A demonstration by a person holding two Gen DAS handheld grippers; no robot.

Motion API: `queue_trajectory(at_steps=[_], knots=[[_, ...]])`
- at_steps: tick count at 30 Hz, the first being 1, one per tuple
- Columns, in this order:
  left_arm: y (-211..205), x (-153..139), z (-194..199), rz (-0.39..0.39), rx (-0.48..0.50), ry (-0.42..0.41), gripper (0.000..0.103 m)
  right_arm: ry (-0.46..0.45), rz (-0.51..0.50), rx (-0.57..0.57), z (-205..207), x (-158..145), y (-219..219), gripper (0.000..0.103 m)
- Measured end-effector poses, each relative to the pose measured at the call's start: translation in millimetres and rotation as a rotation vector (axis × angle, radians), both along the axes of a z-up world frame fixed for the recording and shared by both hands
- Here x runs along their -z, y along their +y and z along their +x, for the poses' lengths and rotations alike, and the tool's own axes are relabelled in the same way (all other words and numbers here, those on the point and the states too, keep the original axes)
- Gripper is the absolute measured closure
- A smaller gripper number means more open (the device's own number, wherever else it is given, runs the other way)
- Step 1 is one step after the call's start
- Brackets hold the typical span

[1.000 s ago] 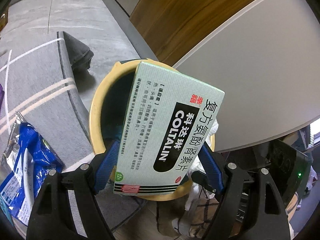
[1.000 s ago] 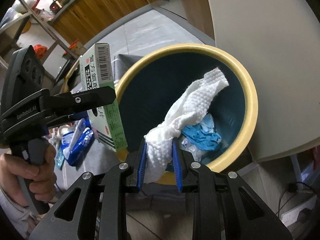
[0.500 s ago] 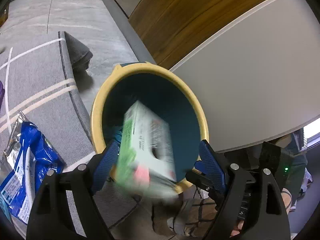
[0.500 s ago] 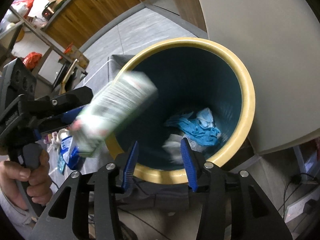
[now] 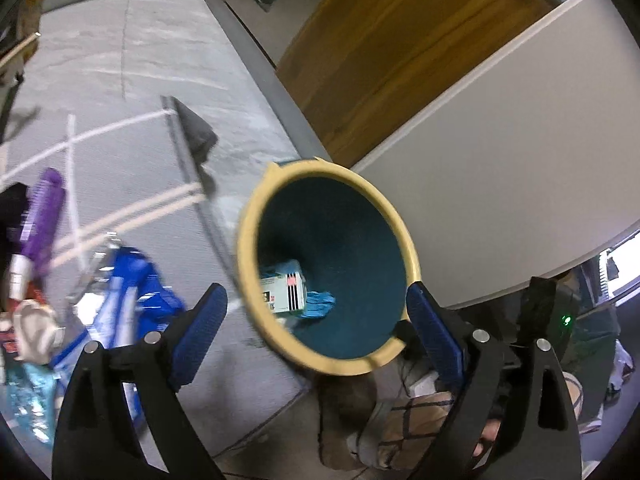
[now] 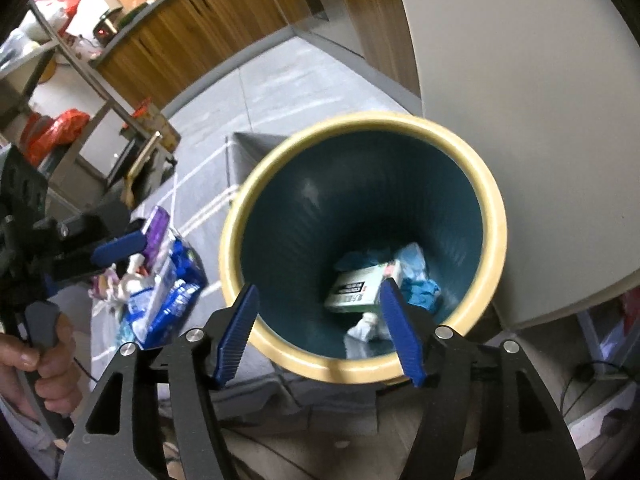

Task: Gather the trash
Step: 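Grasp the blue wipes pack with right gripper while left gripper reaches the purple-and-silver foil bag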

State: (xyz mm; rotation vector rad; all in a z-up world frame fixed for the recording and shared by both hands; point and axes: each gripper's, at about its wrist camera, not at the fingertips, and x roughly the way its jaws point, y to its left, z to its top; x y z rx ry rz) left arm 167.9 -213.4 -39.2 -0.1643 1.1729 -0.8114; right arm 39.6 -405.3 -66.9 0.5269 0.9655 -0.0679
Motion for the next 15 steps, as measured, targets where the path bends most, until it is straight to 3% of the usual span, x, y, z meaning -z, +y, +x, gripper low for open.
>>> queue_trajectory(at_steps=[10, 15], knots=[[81.1, -6.2, -2.1, 0.058, -0.13, -0.05, 0.014, -0.043, 0.003, -0.101, 17.3, -13.4, 49.8, 0.037], [123.3, -4.0, -4.7, 0.099, -0.198, -0.075, 0.014, -0.036, 0.059, -0.162, 26.8, -10.0, 78.3, 0.037]])
